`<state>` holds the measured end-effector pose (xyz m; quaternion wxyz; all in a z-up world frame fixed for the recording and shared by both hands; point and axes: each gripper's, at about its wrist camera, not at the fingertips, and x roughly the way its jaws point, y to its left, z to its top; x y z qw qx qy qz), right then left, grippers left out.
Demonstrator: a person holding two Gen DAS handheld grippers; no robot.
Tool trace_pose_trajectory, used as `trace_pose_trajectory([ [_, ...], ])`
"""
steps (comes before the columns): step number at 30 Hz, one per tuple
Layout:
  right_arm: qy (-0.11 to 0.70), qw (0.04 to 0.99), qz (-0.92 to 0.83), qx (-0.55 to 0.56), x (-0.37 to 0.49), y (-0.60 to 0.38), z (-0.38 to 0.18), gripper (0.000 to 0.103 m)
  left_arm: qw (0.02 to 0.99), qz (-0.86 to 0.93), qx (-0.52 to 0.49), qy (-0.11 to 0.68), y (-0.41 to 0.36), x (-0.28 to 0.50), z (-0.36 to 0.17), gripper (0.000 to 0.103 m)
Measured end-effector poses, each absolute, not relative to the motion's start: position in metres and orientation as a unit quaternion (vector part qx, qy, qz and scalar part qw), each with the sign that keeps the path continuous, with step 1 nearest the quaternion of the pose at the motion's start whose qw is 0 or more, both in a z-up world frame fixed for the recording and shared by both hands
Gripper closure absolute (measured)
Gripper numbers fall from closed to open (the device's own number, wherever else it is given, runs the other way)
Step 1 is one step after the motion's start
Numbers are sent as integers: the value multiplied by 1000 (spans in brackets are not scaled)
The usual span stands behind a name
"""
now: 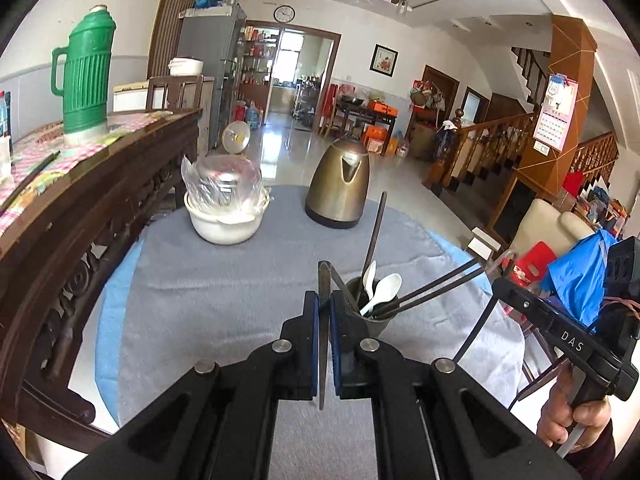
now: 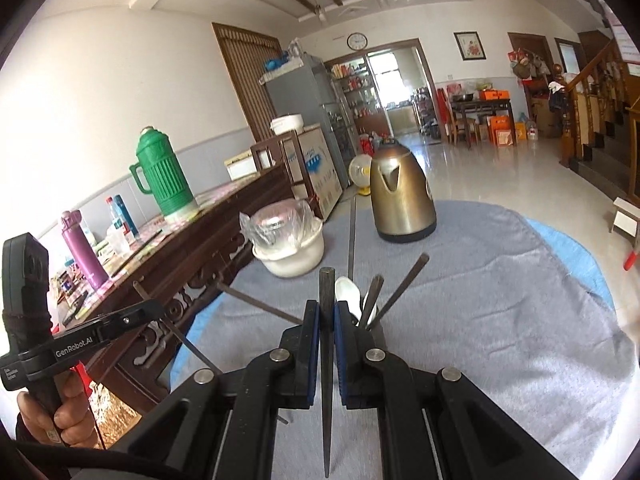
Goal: Organize utensils
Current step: 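Lift both held chopsticks upright and carry them above the gray holder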
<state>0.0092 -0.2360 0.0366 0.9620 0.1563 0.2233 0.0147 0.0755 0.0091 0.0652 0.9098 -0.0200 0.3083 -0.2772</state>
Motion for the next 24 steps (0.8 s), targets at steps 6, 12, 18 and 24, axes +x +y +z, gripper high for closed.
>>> trace_pose_trajectory([
  [6, 201, 969, 12, 146, 5, -234, 54, 95, 917, -273, -12, 290, 12, 73, 84, 97],
  [12, 179, 974, 6, 141, 3, -236, 71, 95, 924, -268, -11, 273, 16, 73, 101, 97],
  [18, 154, 978, -5, 141, -1, -237, 84, 95, 931, -260, -6, 254, 17, 73, 116, 97],
  [24, 125, 981, -19, 146, -5, -241, 96, 95, 936, -266, -8, 230, 13, 70, 136, 97],
])
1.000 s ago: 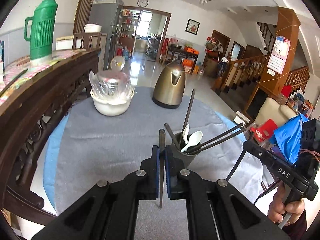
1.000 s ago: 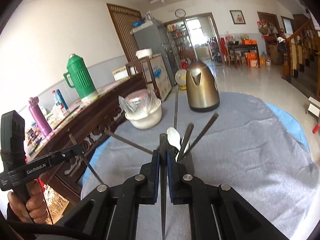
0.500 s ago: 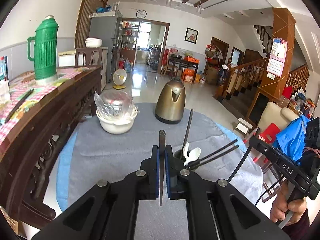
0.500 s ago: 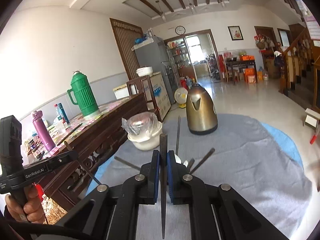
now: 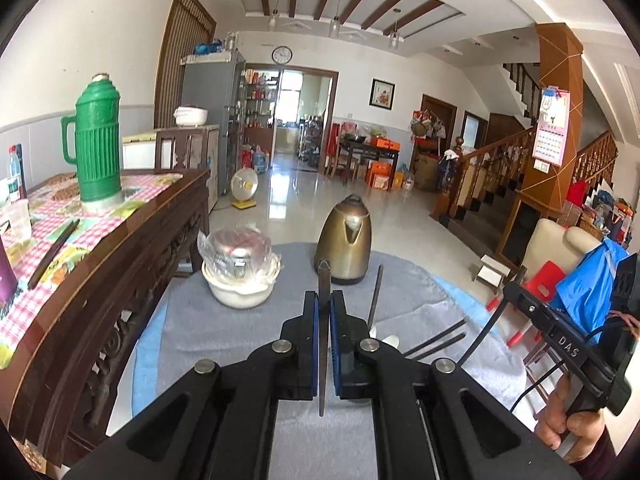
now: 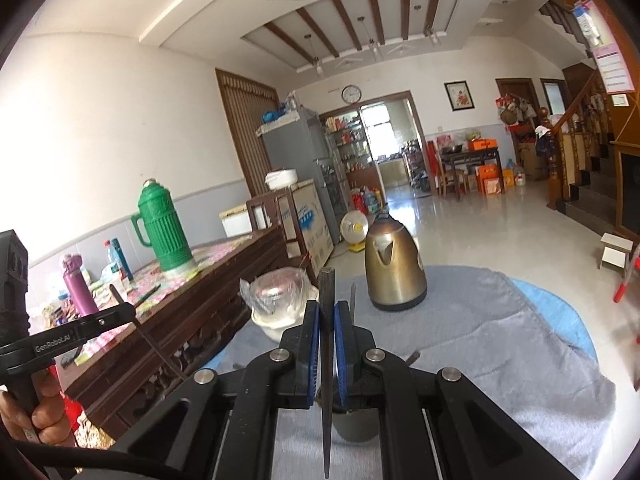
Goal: Organize utensils
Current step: 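Lift both held chopsticks upright and carry them above the gray holder, then lower both chopsticks into the gray holder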
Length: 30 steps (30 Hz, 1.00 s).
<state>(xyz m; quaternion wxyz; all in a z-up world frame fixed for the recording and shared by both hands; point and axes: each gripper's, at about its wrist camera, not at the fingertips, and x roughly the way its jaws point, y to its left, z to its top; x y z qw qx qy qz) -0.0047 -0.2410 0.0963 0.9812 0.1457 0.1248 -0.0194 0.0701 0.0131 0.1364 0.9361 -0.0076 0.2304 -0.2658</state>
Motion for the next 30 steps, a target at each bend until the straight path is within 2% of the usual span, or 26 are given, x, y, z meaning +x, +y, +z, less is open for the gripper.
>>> trace_pose_trajectory([
  [12, 46, 989, -70, 124, -7, -239, 117, 95, 937, -287, -24, 196, -15, 73, 164, 97],
  [22, 30, 987, -91, 130, 19, -245, 112, 95, 940, -281, -26, 190, -55, 95, 165, 97],
  [30, 41, 985, -97, 134, 40, -249, 98, 95, 943, -269, -25, 192, -84, 118, 146, 97],
])
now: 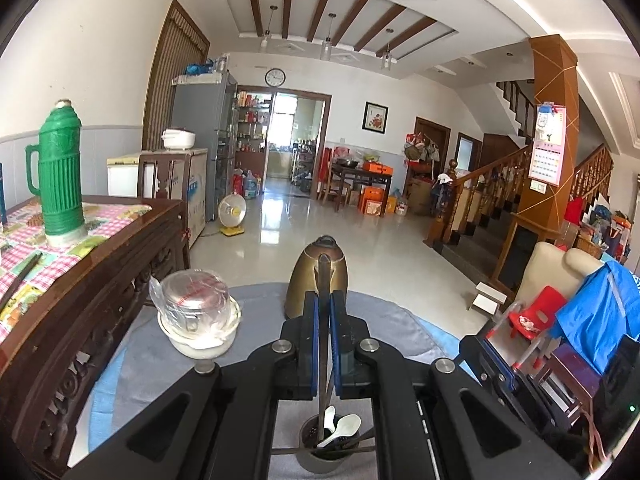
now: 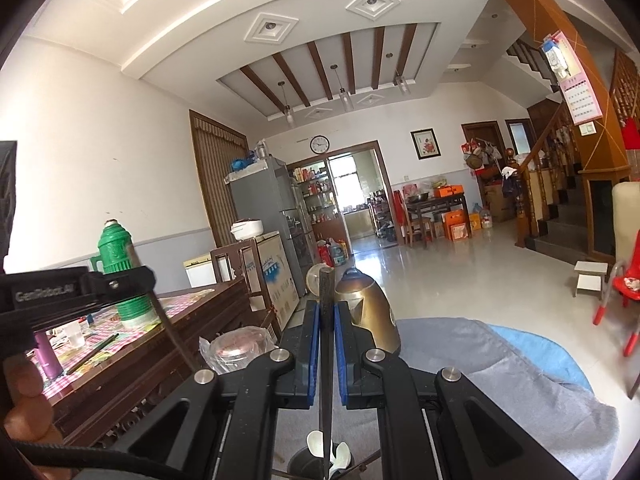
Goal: Organize utensils
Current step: 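Lower both chopsticks into the gray holder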
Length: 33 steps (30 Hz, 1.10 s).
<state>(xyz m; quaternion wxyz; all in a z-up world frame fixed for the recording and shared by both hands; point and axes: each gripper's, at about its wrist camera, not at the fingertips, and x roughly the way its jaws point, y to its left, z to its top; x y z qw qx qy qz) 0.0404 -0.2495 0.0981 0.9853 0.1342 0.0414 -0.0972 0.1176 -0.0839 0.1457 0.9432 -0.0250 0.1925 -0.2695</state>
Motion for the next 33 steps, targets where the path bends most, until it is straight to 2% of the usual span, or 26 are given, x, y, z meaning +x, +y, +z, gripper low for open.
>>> trace_pose_trajectory([
  [12, 63, 984, -95, 138, 53, -255, 82, 95, 941, -241, -27, 238, -101, 150, 106, 97],
  [30, 121, 981, -79, 128, 61, -245, 66, 94, 934, -233, 2, 270, -103, 149, 96, 97],
  [31, 126, 980, -78, 133, 62, -246, 65, 94, 936, -232, 6, 265, -102, 146, 99, 95],
  [33, 143, 976, -66, 148, 63, -250, 62, 93, 939, -231, 13, 256, -99, 141, 103, 84],
])
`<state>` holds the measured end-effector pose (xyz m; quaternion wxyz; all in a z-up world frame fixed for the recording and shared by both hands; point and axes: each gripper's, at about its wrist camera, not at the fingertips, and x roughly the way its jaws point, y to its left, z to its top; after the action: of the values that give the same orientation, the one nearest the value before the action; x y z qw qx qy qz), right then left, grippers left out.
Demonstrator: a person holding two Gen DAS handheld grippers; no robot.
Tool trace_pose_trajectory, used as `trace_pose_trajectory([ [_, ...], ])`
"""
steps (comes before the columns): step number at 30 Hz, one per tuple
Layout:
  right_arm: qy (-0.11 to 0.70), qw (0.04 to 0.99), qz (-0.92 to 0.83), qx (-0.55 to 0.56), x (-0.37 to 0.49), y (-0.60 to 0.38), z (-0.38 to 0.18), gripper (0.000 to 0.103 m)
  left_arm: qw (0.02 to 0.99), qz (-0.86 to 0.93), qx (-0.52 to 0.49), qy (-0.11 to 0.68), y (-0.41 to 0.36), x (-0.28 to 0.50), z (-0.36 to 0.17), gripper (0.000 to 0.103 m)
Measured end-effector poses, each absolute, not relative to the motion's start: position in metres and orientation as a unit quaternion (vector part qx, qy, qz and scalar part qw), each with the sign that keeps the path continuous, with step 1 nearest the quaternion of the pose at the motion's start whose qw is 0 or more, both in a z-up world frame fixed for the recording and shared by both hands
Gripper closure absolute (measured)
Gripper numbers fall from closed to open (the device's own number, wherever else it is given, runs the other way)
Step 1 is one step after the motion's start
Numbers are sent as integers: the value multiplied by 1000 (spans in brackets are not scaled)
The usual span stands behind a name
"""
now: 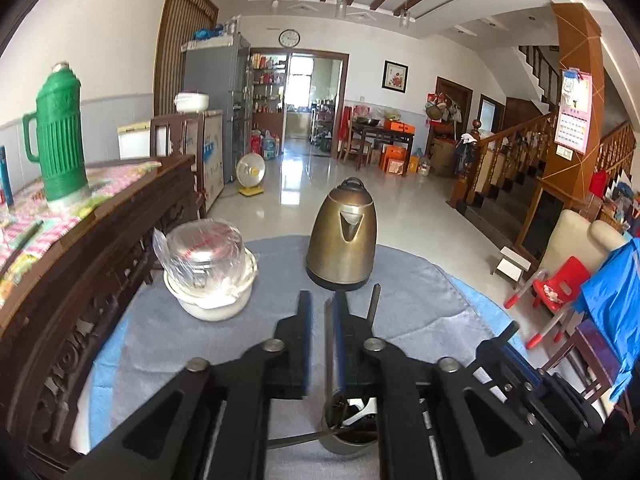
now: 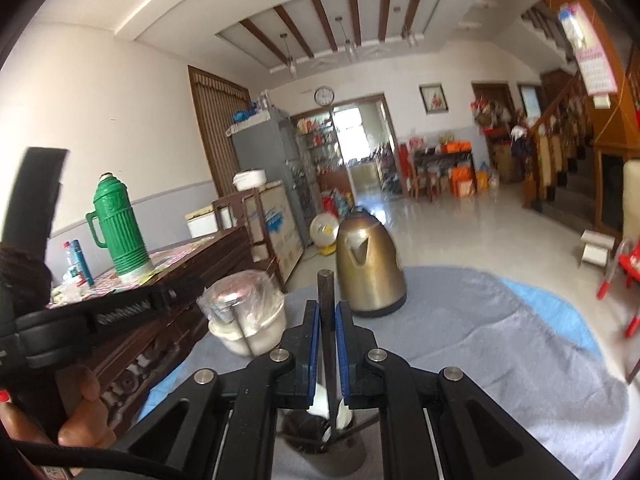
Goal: Organize utensils
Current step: 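Lower both chopsticks into the gray holder, then open both tools to release the chopsticks and pull back from the holder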
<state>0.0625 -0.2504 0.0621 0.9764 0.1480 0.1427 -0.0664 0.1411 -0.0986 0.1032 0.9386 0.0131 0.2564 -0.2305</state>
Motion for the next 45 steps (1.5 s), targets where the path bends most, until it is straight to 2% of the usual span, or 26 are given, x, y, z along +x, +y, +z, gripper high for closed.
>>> trace_pose_trajectory([
  [2, 150, 974, -65, 158, 62, -255, 60, 93, 944, -223, 18, 240, -93, 132, 110, 68],
  [3, 150, 973, -64, 161, 59, -256, 60, 93, 947, -220, 21, 232, -90, 128, 113, 65],
  [7, 143, 972, -59, 177, 51, -262, 66, 89, 958, -198, 30, 206, -74, 110, 125, 45],
  [9, 136, 971, -62, 185, 45, -265, 69, 89, 964, -185, 37, 189, -64, 98, 131, 43],
  [11, 127, 971, -63, 193, 40, -269, 74, 89, 968, -170, 47, 177, -57, 88, 135, 28],
  [15, 111, 968, -64, 216, 20, -279, 82, 83, 974, -148, 72, 156, -44, 60, 136, 18],
  [18, 108, 965, -63, 229, 6, -281, 85, 81, 973, -139, 87, 164, -38, 43, 130, 7],
  [27, 136, 961, -63, 233, -35, -268, 77, 72, 964, -131, 102, 209, -30, 7, 107, 6],
  [41, 160, 963, -92, 196, -96, -245, 66, 68, 974, -105, 122, 162, -24, -44, 108, 2],
  [43, 162, 964, -96, 189, -103, -240, 65, 64, 975, -101, 121, 158, -21, -46, 109, 2],
  [44, 164, 964, -98, 186, -106, -240, 65, 51, 975, -99, 120, 157, -20, -47, 109, 2],
  [45, 164, 964, -100, 184, -109, -238, 65, 42, 976, -97, 119, 155, -19, -49, 110, 2],
])
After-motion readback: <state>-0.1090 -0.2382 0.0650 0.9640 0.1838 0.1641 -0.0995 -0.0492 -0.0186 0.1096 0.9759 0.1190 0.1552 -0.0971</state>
